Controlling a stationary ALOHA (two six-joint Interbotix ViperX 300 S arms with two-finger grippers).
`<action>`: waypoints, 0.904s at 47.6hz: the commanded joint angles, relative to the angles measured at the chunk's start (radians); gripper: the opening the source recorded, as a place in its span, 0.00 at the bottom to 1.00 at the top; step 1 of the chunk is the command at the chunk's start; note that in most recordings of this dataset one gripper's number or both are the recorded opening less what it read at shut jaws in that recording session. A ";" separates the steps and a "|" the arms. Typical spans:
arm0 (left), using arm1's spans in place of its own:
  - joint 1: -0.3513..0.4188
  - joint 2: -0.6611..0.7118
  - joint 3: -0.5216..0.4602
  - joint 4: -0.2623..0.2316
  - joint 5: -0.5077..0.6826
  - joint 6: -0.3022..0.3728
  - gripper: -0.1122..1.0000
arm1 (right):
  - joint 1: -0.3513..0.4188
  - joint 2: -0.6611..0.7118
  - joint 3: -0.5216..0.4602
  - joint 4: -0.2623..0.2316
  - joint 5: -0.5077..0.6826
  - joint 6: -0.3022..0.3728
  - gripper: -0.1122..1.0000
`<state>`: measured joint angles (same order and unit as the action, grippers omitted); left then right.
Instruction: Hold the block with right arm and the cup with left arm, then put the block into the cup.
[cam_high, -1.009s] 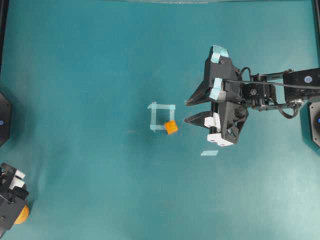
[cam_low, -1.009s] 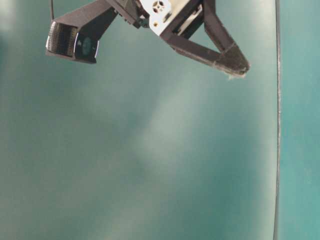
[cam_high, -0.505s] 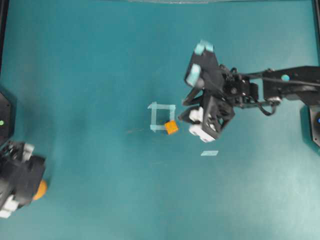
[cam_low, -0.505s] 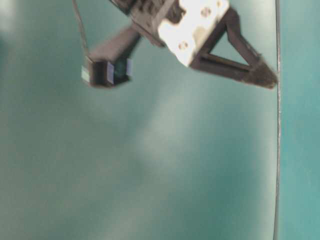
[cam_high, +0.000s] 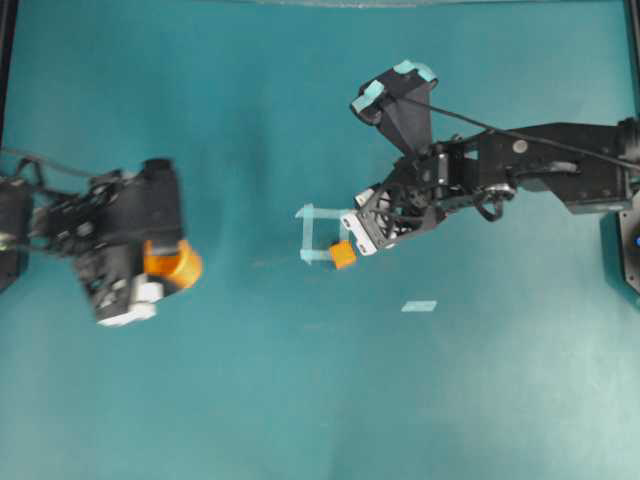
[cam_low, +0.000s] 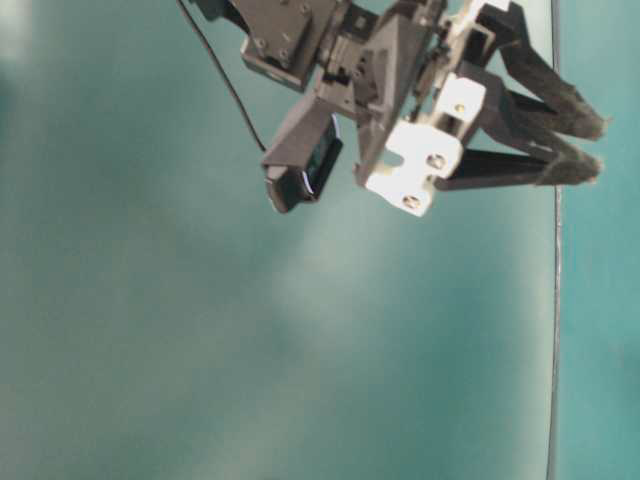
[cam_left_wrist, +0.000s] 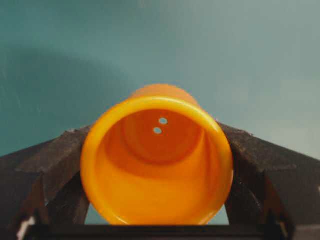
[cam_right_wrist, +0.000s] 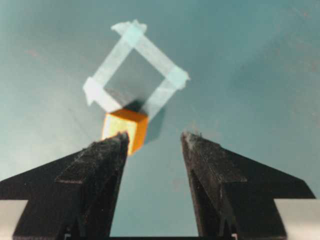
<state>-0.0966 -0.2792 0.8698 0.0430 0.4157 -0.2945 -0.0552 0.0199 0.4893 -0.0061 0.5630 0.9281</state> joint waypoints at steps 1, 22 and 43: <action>0.014 0.064 -0.100 -0.003 0.012 0.003 0.72 | 0.020 -0.003 -0.026 -0.003 -0.002 0.008 0.56; 0.049 0.242 -0.319 0.003 0.018 0.018 0.72 | 0.071 0.092 -0.057 -0.003 -0.046 0.017 0.58; 0.049 0.204 -0.259 0.003 0.000 0.012 0.72 | 0.072 0.163 -0.087 -0.002 -0.110 0.018 0.64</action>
<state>-0.0522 -0.0399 0.6105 0.0430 0.4218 -0.2823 0.0138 0.1917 0.4310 -0.0077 0.4587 0.9449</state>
